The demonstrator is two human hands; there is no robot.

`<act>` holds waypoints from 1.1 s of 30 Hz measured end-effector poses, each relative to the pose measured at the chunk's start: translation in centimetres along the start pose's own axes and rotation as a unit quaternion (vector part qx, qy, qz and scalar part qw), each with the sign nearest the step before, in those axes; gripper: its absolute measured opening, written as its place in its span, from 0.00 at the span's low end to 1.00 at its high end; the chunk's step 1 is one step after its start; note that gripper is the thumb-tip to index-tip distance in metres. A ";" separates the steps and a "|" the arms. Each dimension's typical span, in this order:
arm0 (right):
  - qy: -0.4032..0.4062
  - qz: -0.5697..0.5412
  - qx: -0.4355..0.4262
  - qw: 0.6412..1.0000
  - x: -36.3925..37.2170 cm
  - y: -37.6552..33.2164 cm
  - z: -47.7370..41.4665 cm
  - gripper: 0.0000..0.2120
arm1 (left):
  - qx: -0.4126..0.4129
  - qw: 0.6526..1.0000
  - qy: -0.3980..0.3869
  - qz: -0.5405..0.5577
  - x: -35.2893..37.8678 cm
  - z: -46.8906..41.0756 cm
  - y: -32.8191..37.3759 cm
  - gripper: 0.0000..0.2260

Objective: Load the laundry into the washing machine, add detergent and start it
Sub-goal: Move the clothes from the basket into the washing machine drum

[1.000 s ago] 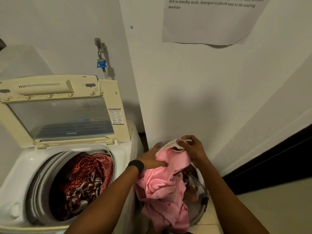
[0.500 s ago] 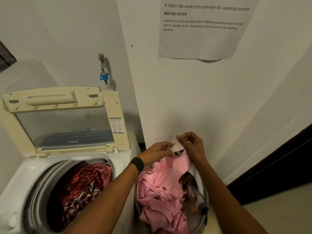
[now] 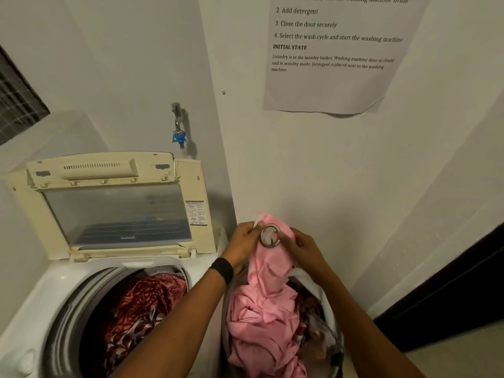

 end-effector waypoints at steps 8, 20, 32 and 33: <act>0.057 0.018 -0.068 0.996 -1.8 -0.8 -0.1 0.09 | 0.063 0.998 -0.022 -0.008 -1.4 0.4 2.6 0.14; -0.088 0.191 -0.070 0.975 -3.0 -3.6 -0.9 0.25 | 0.079 0.993 -0.024 0.081 -4.9 1.3 7.3 0.10; 0.192 0.253 -0.011 0.948 -4.2 -6.2 -2.2 0.21 | 0.167 0.964 0.196 -0.070 -5.1 1.4 6.1 0.05; 0.201 0.260 0.002 0.944 -3.7 -6.4 -2.3 0.20 | 0.188 0.961 0.185 -0.089 -4.3 1.7 6.5 0.06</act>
Point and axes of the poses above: each hand's wrist, its own z-axis away from the middle knuckle, its own x-axis out of the palm, y = z × x, the point moved 6 cm from there along -z, towards the middle knuckle, and after that the axes turned 6 degrees about z, right-handed, at the moved point
